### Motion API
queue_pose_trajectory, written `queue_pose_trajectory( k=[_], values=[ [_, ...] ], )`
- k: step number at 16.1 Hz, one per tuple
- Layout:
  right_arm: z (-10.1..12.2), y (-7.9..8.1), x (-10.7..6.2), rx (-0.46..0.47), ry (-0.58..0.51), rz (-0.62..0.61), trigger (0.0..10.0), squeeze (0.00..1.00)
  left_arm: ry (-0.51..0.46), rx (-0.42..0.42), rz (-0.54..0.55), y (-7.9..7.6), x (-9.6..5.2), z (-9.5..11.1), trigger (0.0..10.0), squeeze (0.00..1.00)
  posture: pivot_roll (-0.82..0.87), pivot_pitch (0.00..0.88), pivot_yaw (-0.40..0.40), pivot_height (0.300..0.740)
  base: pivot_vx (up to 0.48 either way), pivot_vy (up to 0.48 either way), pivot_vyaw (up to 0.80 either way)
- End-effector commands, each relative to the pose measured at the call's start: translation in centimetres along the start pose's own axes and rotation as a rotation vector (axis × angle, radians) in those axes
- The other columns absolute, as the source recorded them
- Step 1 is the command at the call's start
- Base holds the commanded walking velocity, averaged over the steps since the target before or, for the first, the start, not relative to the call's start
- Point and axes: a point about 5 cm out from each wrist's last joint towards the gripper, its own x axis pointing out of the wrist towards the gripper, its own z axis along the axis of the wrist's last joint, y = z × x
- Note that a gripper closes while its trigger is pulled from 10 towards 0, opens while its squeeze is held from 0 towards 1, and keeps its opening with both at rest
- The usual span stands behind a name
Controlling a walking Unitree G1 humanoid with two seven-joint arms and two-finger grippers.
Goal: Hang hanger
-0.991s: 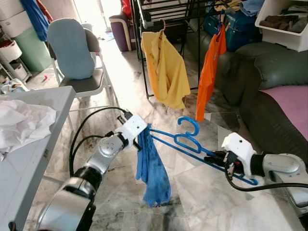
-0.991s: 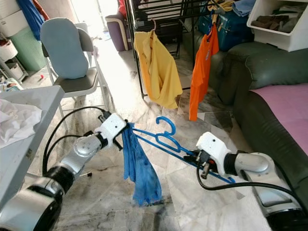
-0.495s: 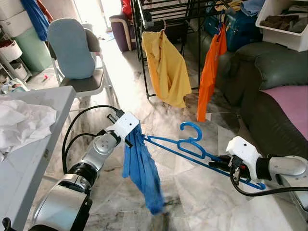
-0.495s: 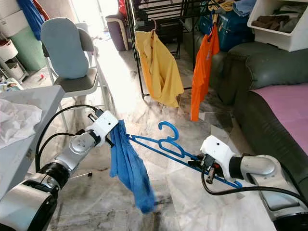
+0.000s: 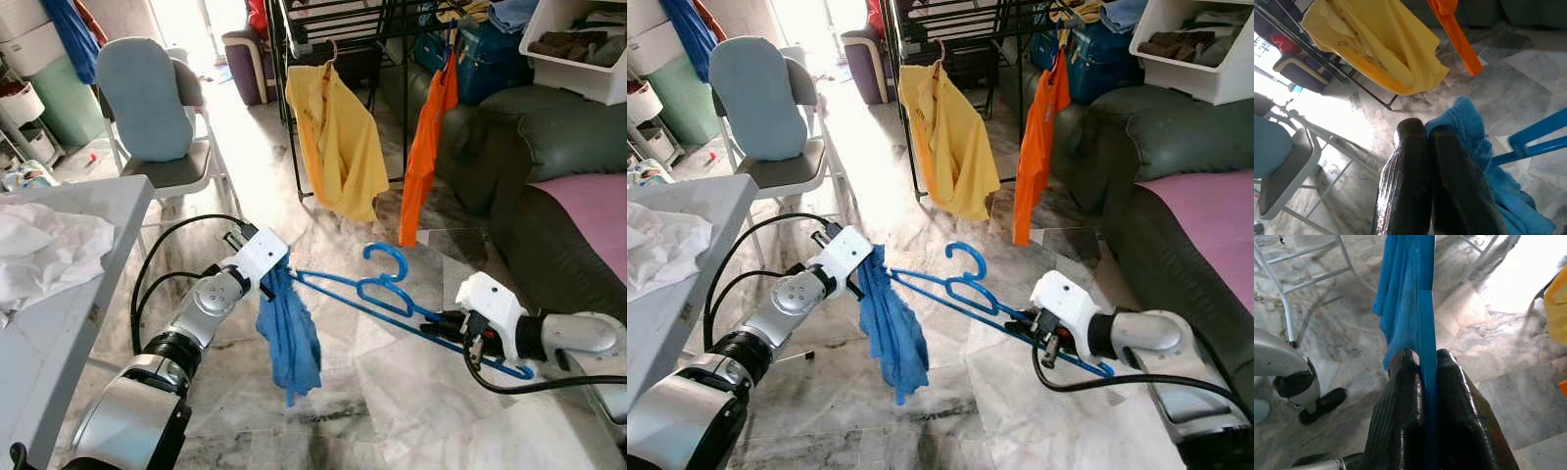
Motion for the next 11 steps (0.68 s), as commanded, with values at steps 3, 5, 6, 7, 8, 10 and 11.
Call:
queue_pose_trajectory(
  k=[3, 5, 6, 7, 8, 10, 11],
  values=[
    [1.3, 0.0, 0.6, -0.031, -0.047, 0.004, 10.0, 0.00, 0.002, -0.003, 0.086, 1.2, 0.0, 0.3, 10.0, 0.00, -0.17, 0.000, 0.127, 0.740, 0.000, 0.000, 0.00],
    [1.4, 0.1, 1.2, -0.034, -0.053, 0.012, 10.0, 0.00, 0.007, -0.251, 0.113, 0.9, 0.0, -0.2, 10.0, 0.00, -0.18, 0.000, 0.127, 0.740, 0.000, 0.000, 0.00],
    [1.4, 0.1, 1.4, -0.034, -0.056, 0.009, 10.0, 0.00, -0.015, -0.345, 0.083, 0.5, 0.1, -0.2, 10.0, 0.00, -0.18, 0.000, 0.126, 0.740, 0.000, 0.000, 0.00],
    [1.3, 0.1, 1.7, -0.033, -0.058, 0.005, 10.0, 0.00, -0.053, -0.430, 0.043, 0.0, 0.1, 0.0, 10.0, 0.00, -0.18, 0.000, 0.122, 0.740, 0.000, 0.000, 0.00],
    [1.2, 0.2, 2.0, -0.030, -0.057, 0.010, 10.0, 0.00, -0.075, -0.443, 0.018, -0.5, 0.0, 0.0, 10.0, 0.00, -0.17, 0.000, 0.118, 0.740, 0.000, 0.000, 0.00],
    [1.1, 0.2, 2.5, -0.029, -0.059, 0.005, 10.0, 0.00, -0.096, -0.530, -0.020, -1.4, -0.1, 0.0, 10.0, 0.00, -0.17, 0.000, 0.111, 0.740, 0.000, 0.000, 0.00],
    [1.0, -0.1, 2.6, -0.034, -0.045, -0.008, 10.0, 0.00, -0.114, -0.522, -0.026, -1.7, -0.1, 0.2, 10.0, 0.00, -0.17, 0.000, 0.108, 0.740, 0.000, 0.000, 0.00]
  ],
)
